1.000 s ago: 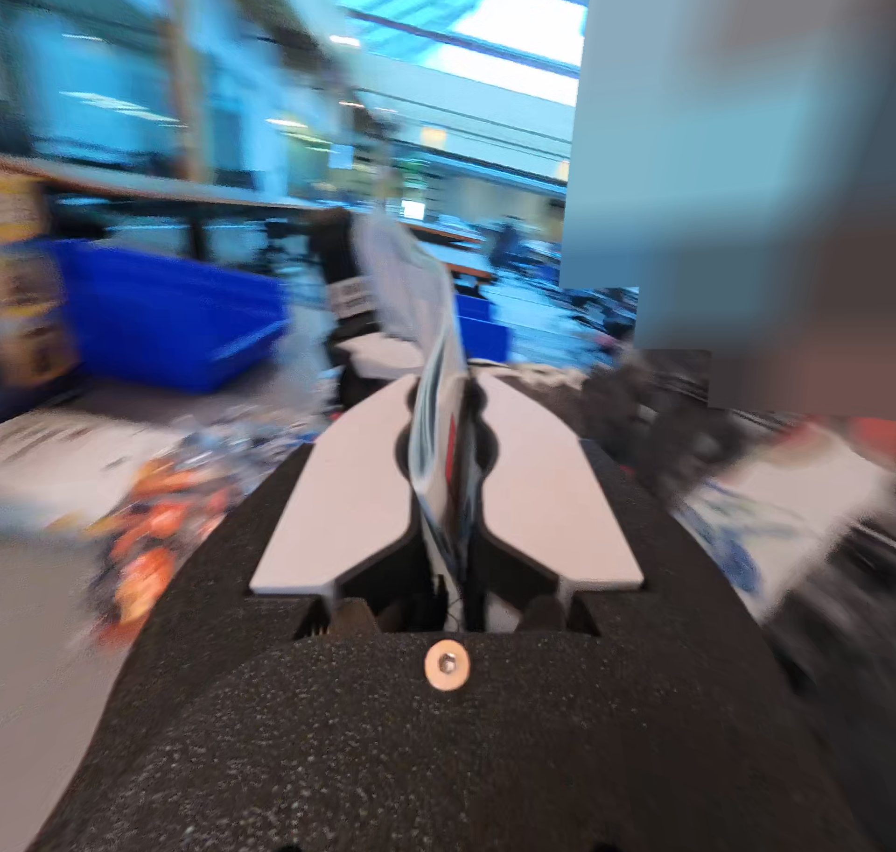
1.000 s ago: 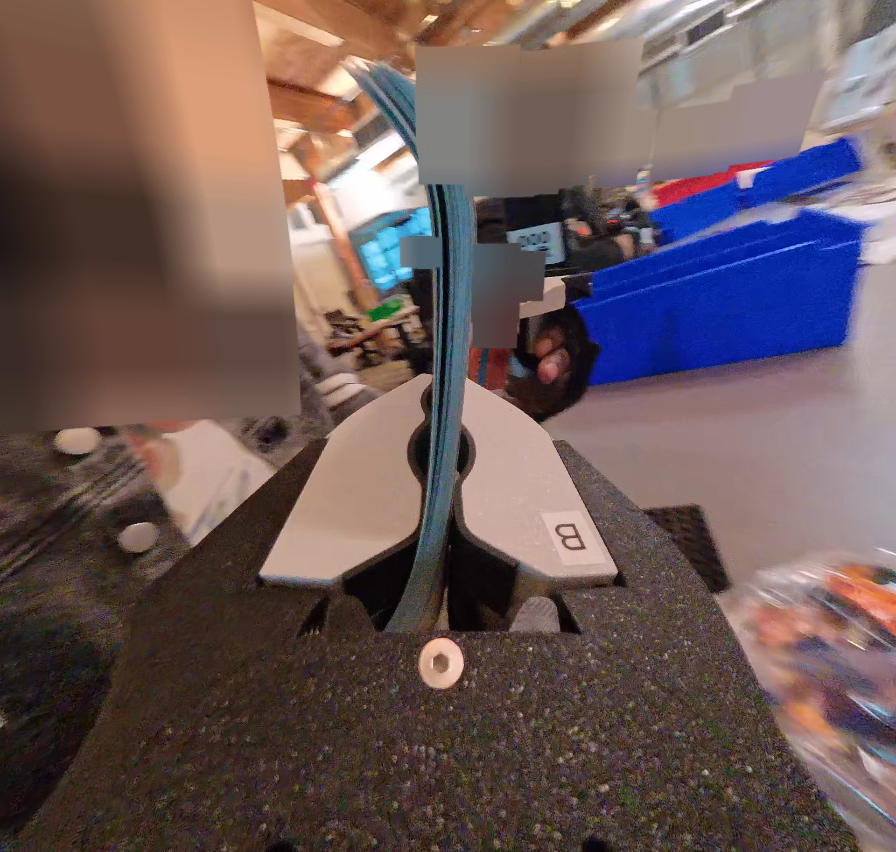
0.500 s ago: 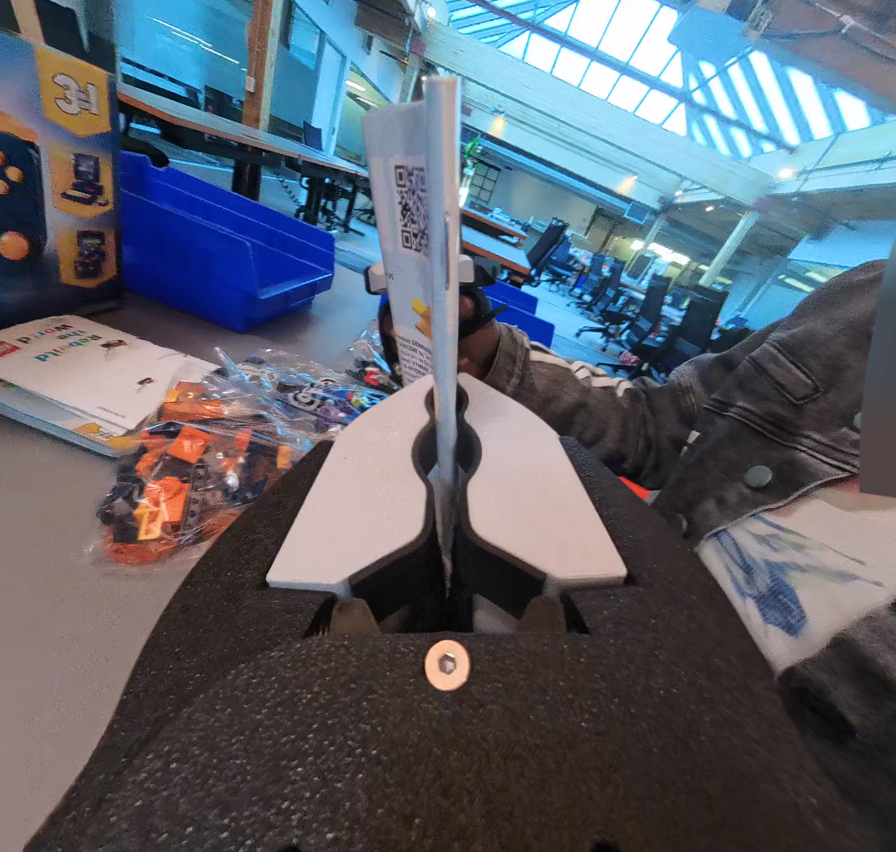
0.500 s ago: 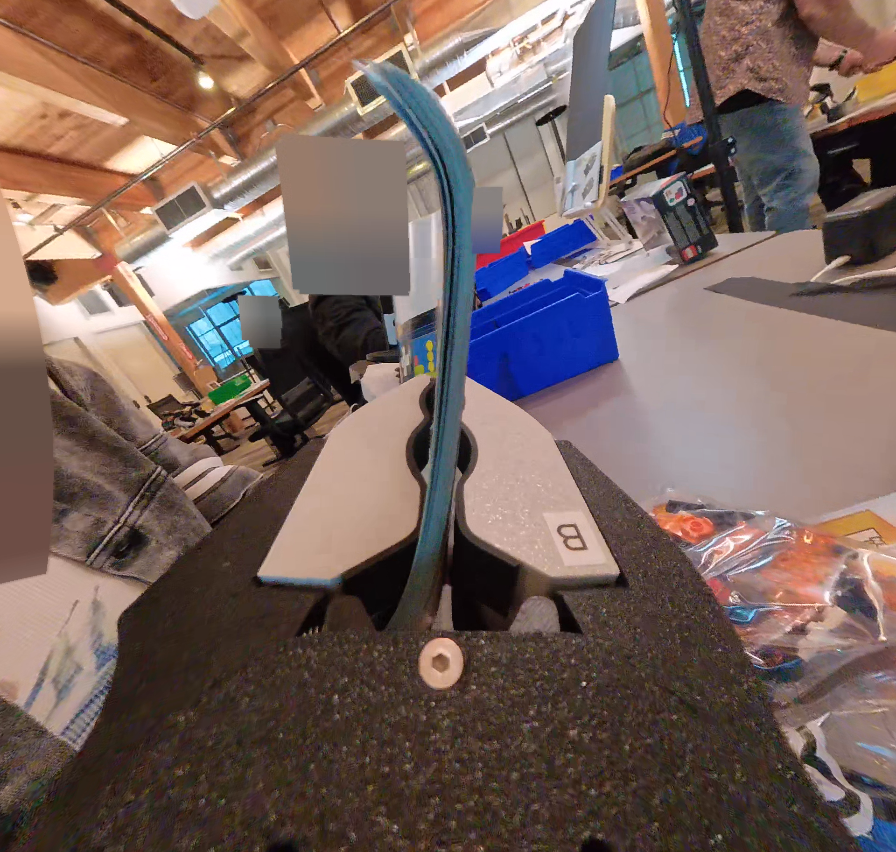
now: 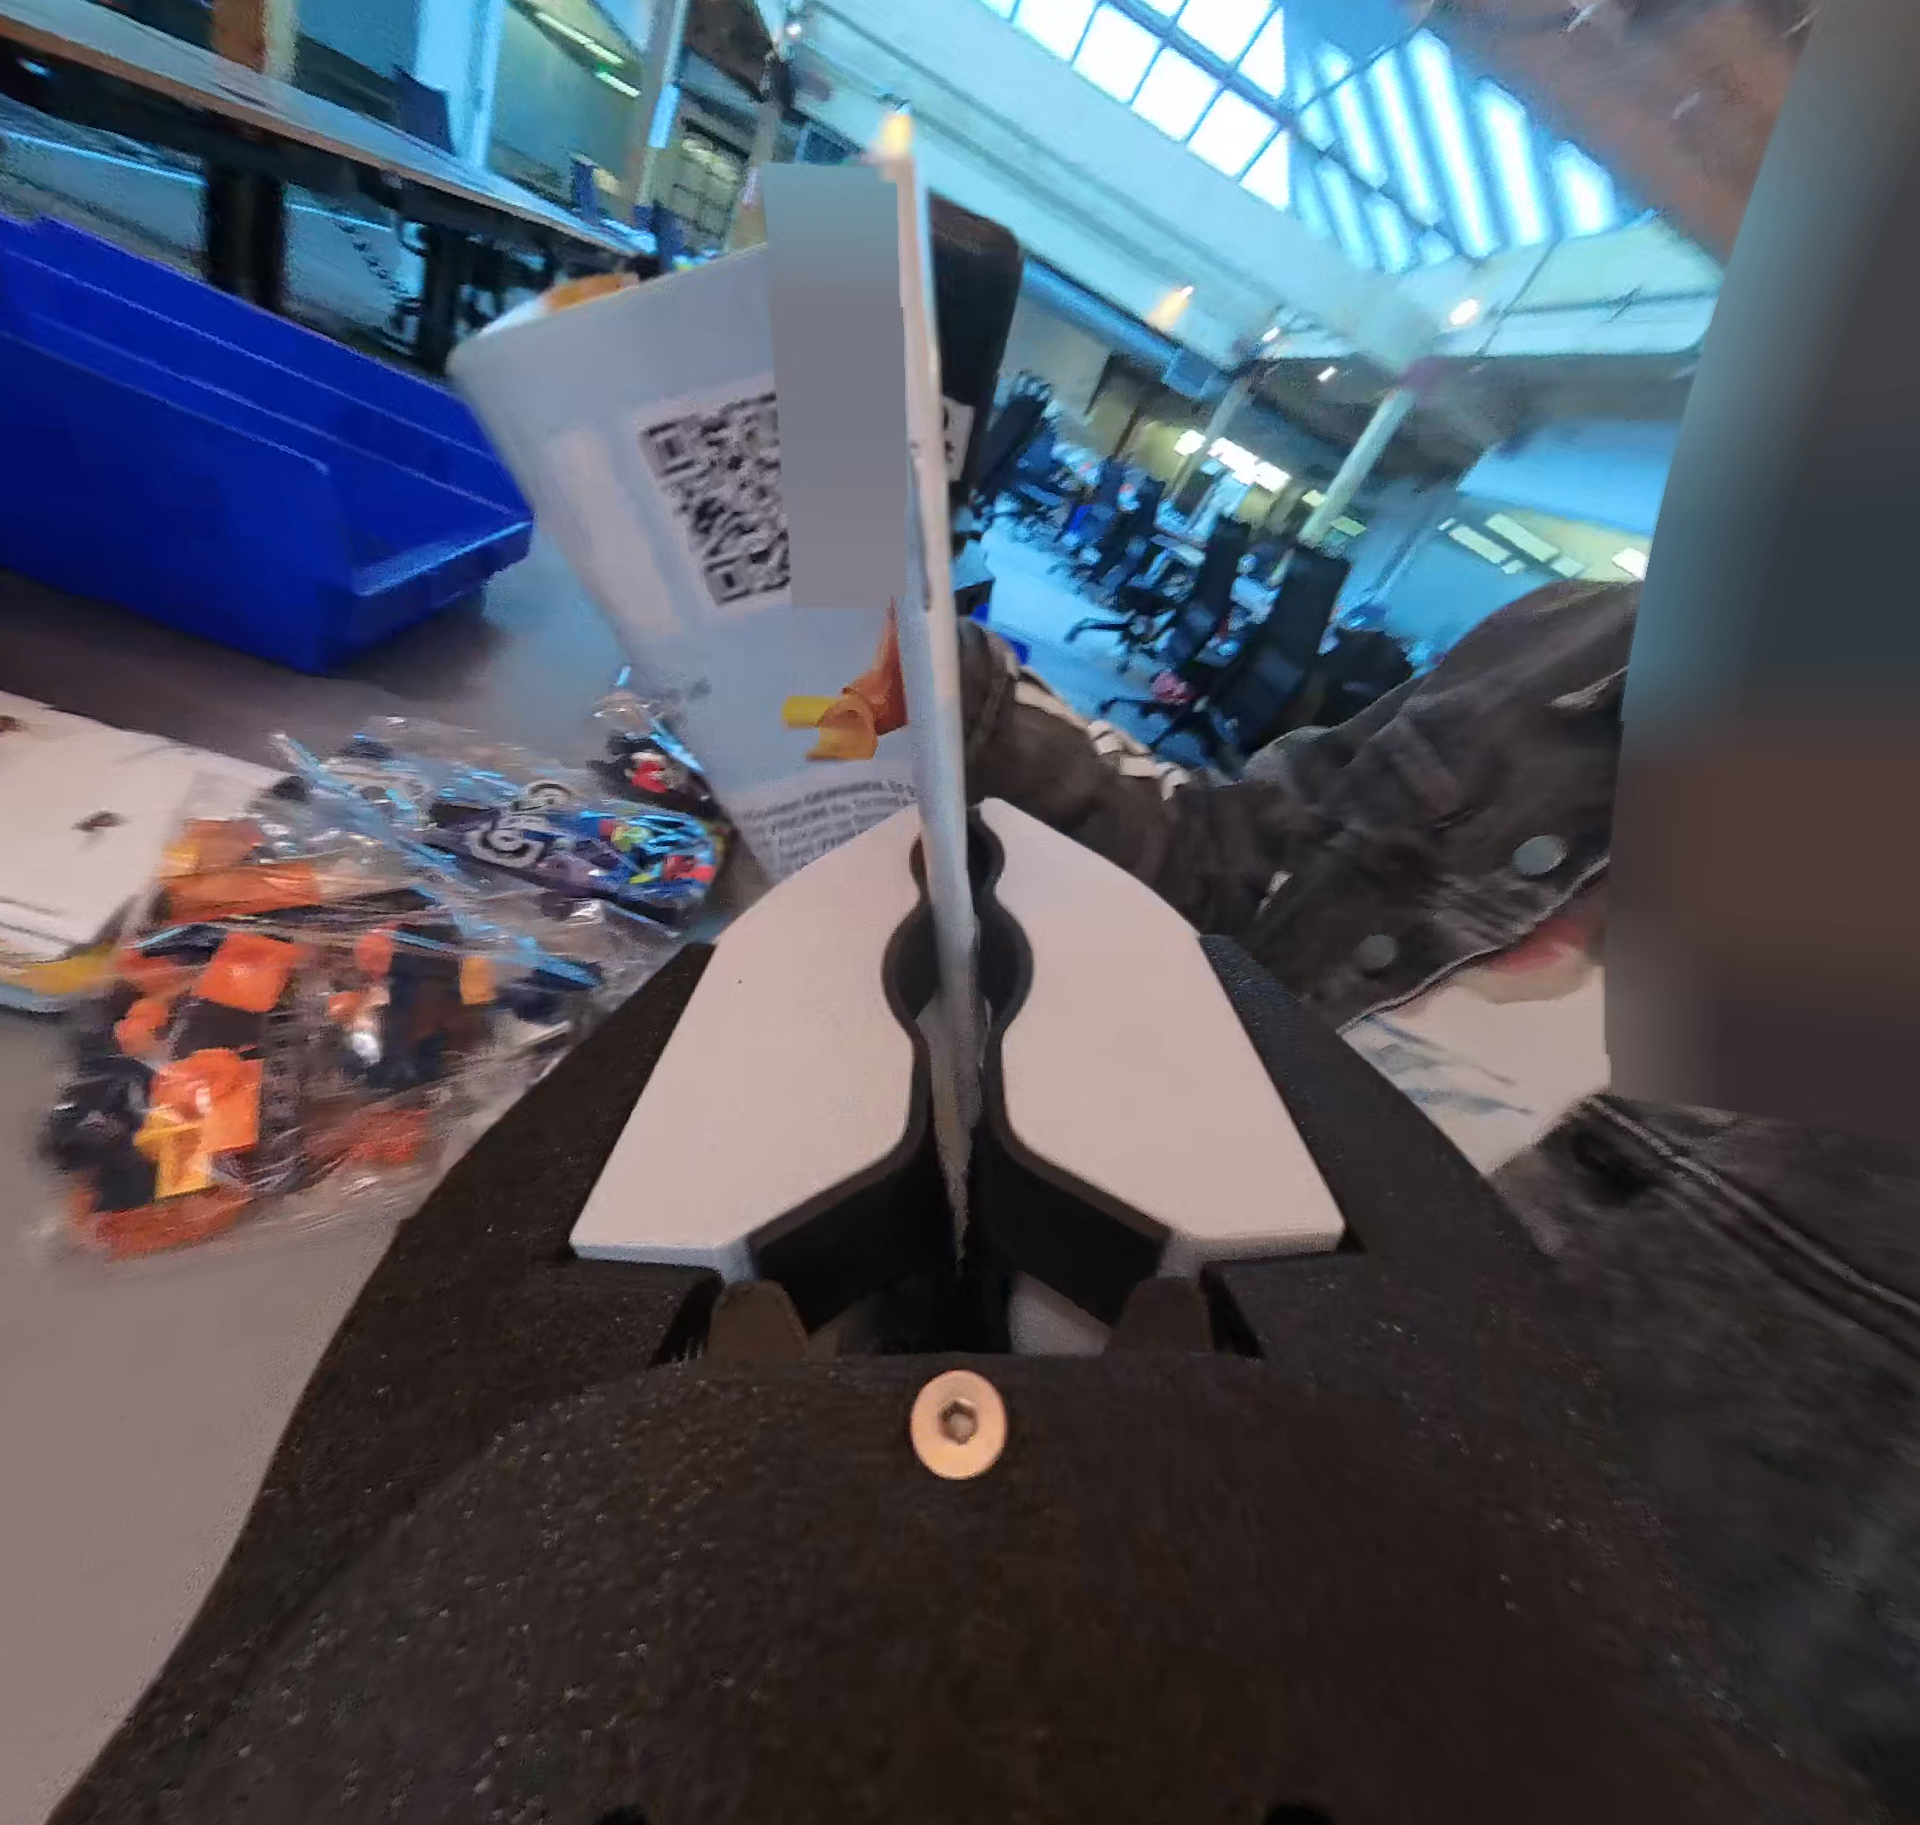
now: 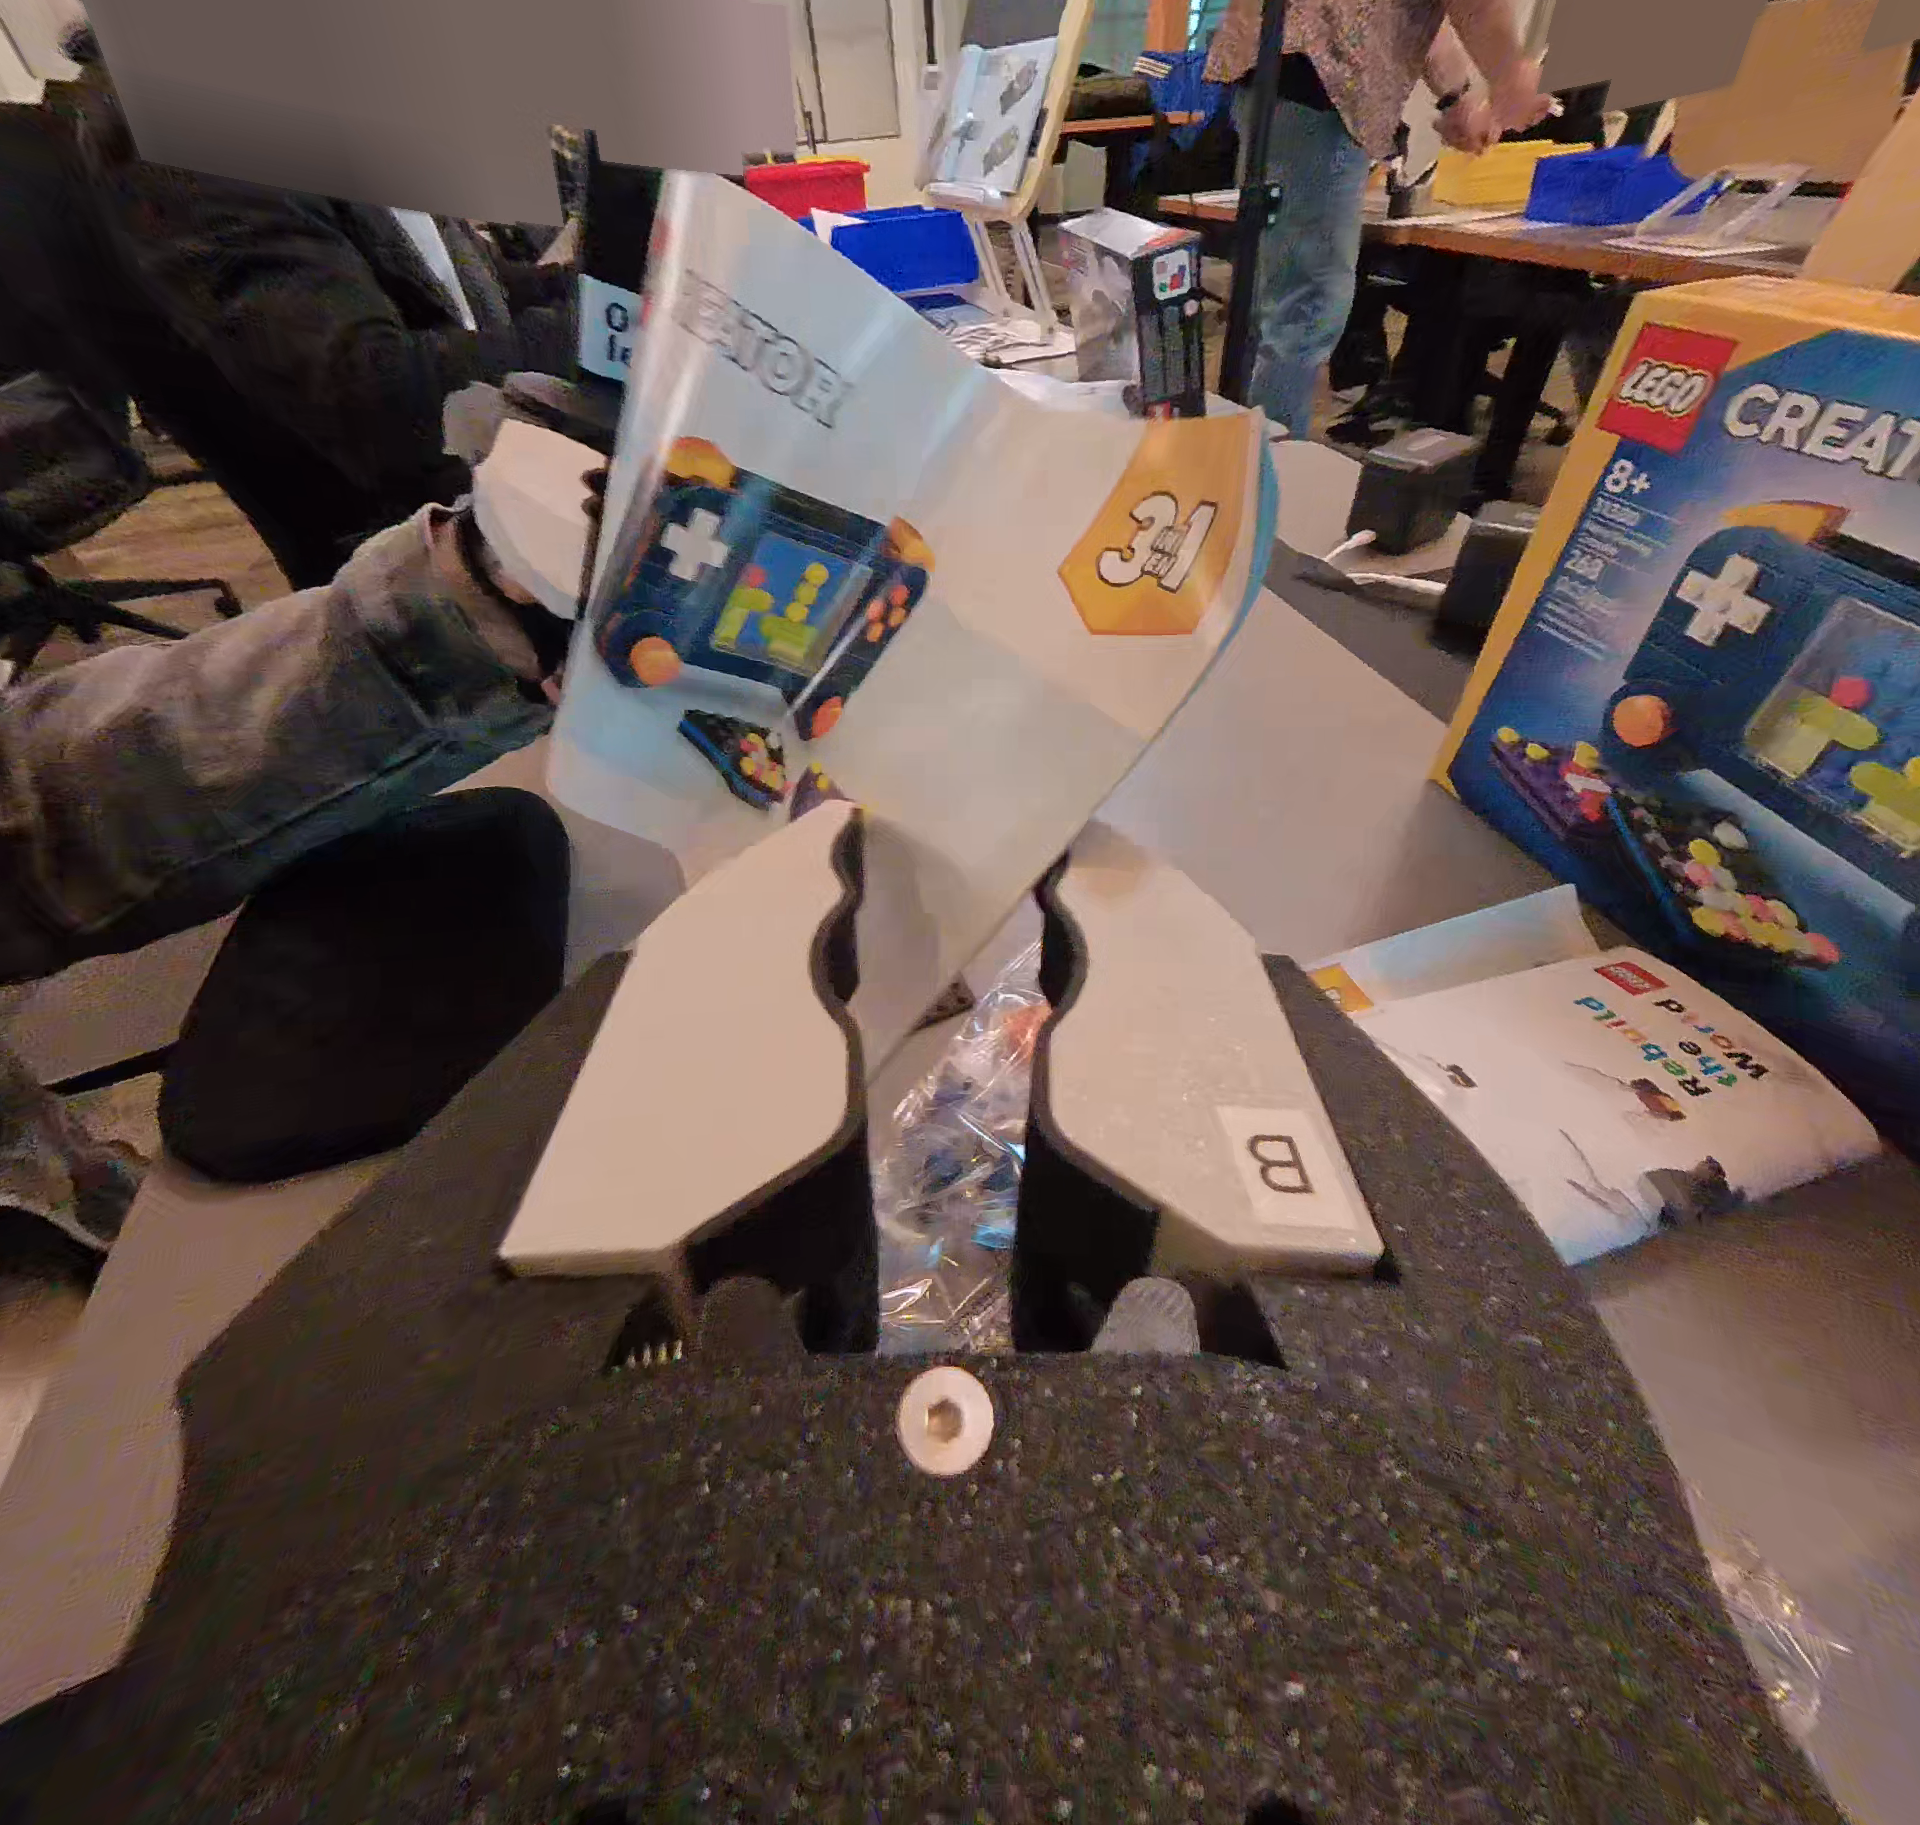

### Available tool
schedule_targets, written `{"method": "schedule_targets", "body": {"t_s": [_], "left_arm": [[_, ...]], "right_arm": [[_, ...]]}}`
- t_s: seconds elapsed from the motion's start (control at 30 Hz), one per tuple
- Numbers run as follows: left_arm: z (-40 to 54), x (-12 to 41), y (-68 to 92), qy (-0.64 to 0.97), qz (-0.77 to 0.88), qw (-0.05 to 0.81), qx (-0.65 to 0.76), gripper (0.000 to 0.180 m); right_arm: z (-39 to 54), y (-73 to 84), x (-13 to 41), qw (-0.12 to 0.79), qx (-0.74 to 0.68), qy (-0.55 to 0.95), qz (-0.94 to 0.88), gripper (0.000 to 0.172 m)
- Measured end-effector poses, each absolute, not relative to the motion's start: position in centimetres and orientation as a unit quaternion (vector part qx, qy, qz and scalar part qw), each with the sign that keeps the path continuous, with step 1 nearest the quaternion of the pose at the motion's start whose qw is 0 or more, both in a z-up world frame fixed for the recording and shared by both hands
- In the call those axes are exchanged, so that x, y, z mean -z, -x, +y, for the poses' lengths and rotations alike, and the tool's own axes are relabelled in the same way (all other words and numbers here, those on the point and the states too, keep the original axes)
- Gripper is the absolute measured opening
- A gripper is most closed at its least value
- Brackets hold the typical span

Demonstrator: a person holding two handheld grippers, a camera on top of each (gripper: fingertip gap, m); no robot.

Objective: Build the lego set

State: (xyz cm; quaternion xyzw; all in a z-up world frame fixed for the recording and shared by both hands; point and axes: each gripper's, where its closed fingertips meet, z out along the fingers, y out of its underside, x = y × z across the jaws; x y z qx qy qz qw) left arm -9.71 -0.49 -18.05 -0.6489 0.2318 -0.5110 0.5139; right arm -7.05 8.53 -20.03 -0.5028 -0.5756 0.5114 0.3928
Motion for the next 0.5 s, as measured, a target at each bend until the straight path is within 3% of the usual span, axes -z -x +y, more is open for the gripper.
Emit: {"method": "schedule_targets", "body": {"t_s": [0.03,0.1,0.5], "left_arm": [[-0.3,18.1,9.9,0.65,0.22,0.509,0.52,0.002],[0.3,19.0,10.8,0.682,0.204,0.5,0.494,0.002],[3.7,25.4,17.0,0.837,0.065,0.434,0.328,0.002]], "right_arm": [[8.0,7.0,19.9,0.385,-0.519,0.496,-0.58,0.016],[7.8,6.8,19.9,0.367,-0.53,0.508,-0.572,0.004],[9.0,10.7,26.1,0.255,-0.496,0.667,-0.493,0.002]]}}
